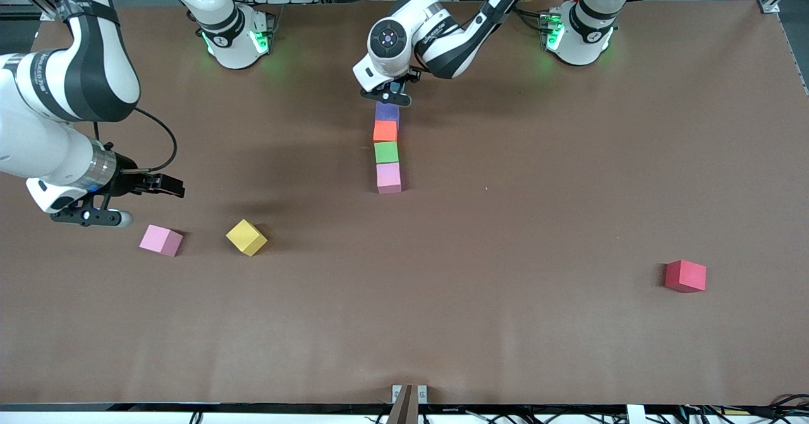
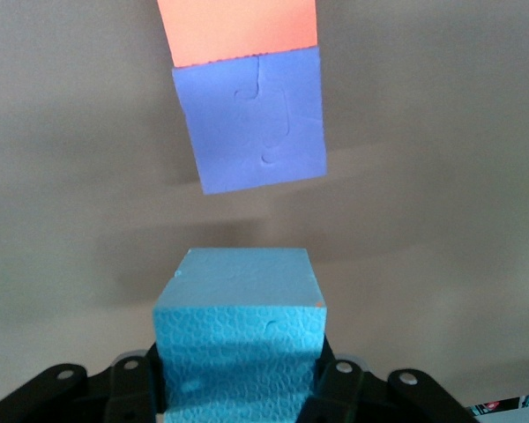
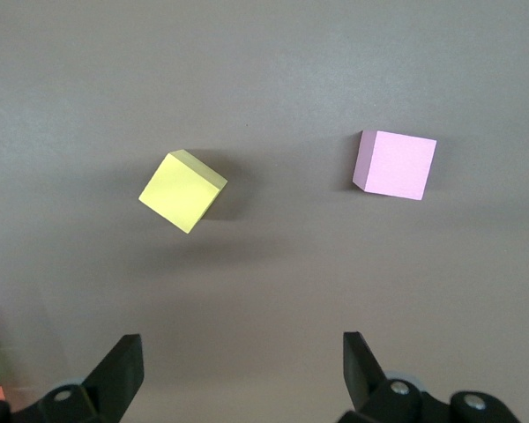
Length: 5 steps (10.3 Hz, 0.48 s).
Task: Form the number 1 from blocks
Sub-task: 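Carry the cyan cube with the left gripper to the blue cube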
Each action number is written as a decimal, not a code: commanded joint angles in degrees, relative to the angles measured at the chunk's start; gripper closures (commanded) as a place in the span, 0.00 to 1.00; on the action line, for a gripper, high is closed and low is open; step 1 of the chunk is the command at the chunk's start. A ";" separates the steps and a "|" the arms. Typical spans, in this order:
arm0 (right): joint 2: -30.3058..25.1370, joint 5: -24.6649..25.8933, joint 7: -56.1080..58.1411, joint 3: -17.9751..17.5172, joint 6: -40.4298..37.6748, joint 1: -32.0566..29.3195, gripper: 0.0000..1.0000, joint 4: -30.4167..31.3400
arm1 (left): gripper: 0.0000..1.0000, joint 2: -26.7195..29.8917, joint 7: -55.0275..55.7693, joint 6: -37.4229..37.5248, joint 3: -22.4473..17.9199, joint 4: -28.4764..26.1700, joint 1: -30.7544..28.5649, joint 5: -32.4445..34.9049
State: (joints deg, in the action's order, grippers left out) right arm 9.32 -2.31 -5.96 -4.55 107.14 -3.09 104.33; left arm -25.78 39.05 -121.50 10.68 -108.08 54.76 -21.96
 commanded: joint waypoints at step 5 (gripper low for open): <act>-1.23 -1.12 0.95 0.68 0.53 0.72 0.00 1.31 | 0.52 4.95 0.75 -0.67 -3.21 -3.90 3.25 -2.83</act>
State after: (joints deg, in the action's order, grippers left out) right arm 9.32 -2.31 -5.94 -4.55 107.18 -3.08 104.48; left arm -24.09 39.28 -121.52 8.57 -109.10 56.89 -23.18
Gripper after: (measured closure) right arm 0.000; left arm 0.423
